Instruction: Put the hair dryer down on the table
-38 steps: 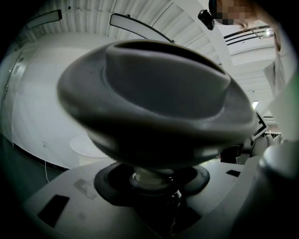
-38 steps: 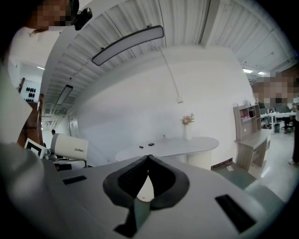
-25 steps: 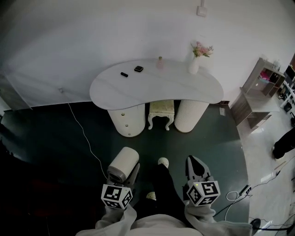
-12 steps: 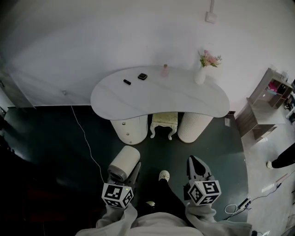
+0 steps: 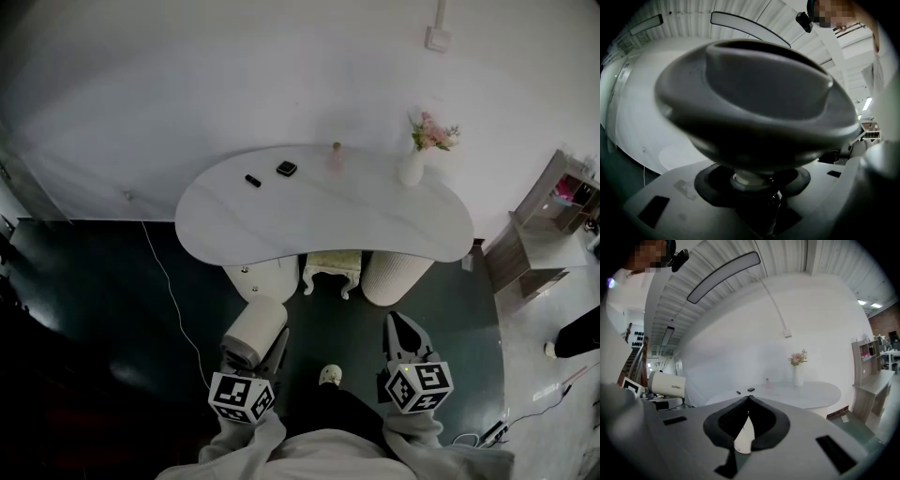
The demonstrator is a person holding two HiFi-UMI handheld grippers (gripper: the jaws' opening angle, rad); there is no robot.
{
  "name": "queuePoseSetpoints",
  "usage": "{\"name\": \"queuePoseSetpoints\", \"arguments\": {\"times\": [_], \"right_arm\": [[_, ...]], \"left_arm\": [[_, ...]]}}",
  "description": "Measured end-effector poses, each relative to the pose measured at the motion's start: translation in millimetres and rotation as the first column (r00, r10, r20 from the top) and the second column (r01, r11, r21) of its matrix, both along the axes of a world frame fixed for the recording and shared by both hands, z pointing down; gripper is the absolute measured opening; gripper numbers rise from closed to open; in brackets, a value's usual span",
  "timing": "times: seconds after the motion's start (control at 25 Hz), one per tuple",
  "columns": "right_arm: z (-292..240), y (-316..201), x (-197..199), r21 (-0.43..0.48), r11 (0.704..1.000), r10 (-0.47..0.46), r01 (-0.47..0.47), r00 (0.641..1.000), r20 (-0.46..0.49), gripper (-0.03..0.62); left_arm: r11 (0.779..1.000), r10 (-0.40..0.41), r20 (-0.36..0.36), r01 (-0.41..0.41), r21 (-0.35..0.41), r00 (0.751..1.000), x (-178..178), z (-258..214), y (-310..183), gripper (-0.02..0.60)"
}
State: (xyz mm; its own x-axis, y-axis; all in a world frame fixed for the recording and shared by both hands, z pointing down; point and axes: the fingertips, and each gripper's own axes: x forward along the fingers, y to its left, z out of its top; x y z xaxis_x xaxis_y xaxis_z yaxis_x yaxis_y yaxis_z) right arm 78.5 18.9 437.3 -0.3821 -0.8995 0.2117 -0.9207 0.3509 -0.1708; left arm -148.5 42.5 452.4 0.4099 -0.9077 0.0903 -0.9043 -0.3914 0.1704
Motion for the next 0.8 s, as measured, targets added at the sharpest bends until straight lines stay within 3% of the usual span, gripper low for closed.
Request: {"name": "queuePoseSetpoints", "arguments": {"times": [0.44,0.8], "right_arm": [[15.3,-29.7,13.4,-0.059,0.998,0.003,-0.003,1.0,0.0,0.051],[17.1,-95.4,31.5,-0.065,0.998,0.002,-0.001,1.0,0.007,0.049]], "left_arm": [[0.999,0.009,-0.003,-0.009,-0.052,1.0,7.2,12.7,-39.4,0.222],[0.998,0.0,0.0,0.0,-0.061,1.0,19.2,16.7,-106.7,0.221]]}}
